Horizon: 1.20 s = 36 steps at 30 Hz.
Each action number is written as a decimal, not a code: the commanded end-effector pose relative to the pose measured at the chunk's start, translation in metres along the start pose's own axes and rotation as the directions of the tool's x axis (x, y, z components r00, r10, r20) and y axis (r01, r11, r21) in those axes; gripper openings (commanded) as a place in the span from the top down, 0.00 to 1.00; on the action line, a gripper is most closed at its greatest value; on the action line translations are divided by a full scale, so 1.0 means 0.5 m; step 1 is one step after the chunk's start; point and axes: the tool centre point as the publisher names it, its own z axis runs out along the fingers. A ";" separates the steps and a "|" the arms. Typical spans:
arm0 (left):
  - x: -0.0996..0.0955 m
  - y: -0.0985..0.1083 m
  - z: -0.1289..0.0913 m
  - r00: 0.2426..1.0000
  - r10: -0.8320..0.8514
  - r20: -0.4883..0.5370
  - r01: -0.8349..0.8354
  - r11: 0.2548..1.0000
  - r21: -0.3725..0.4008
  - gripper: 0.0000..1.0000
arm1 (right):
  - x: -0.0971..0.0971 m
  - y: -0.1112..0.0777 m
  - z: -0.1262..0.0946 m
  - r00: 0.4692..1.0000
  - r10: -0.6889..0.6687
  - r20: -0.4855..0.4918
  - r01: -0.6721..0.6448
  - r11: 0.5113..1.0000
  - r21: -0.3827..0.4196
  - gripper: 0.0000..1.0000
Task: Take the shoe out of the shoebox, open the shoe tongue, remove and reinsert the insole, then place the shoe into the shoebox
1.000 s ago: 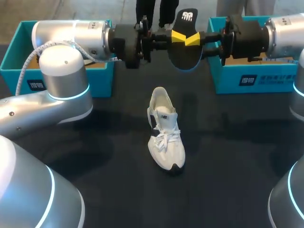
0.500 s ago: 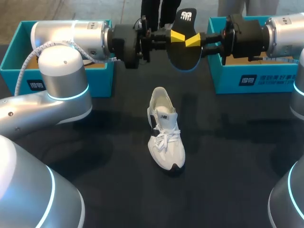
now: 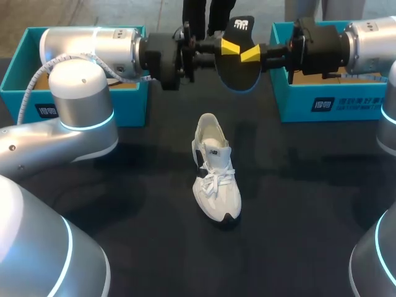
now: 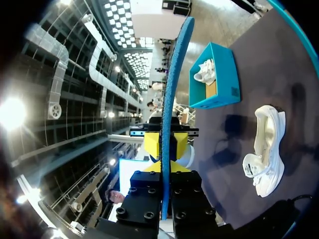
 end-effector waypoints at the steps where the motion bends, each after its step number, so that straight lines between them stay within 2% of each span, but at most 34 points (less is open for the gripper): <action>1: 0.001 0.004 -0.015 1.000 0.004 -0.002 -0.004 1.000 0.002 0.00 | 0.000 0.000 0.003 1.000 0.000 0.001 0.000 1.000 -0.005 1.00; 11: 0.007 0.022 -0.078 1.000 0.018 0.003 -0.018 1.000 -0.005 0.00 | -0.002 -0.003 -0.011 1.000 0.003 0.008 -0.002 1.000 -0.022 1.00; 17: 0.022 0.040 -0.121 0.999 0.044 -0.014 -0.044 0.999 0.020 0.00 | -0.002 -0.004 -0.022 1.000 0.000 0.014 0.001 0.999 -0.034 1.00; 21: 0.028 0.047 -0.145 0.997 0.071 -0.038 -0.068 0.995 0.074 0.00 | 0.001 -0.003 -0.025 0.998 -0.052 0.024 0.053 0.998 -0.037 1.00; 25: 0.036 0.051 -0.162 0.993 0.093 -0.066 -0.084 0.987 0.139 0.00 | 0.010 0.001 -0.027 0.985 -0.168 0.031 0.169 0.985 -0.030 1.00; 32: 0.057 0.049 -0.179 0.981 0.148 -0.125 -0.110 0.955 0.274 0.00 | 0.036 0.011 -0.024 0.936 -0.341 0.091 0.341 0.940 0.021 1.00; 36: 0.064 0.046 -0.179 0.975 0.169 -0.141 -0.120 0.945 0.305 0.00 | 0.044 0.014 -0.026 0.907 -0.406 0.109 0.404 0.914 0.041 1.00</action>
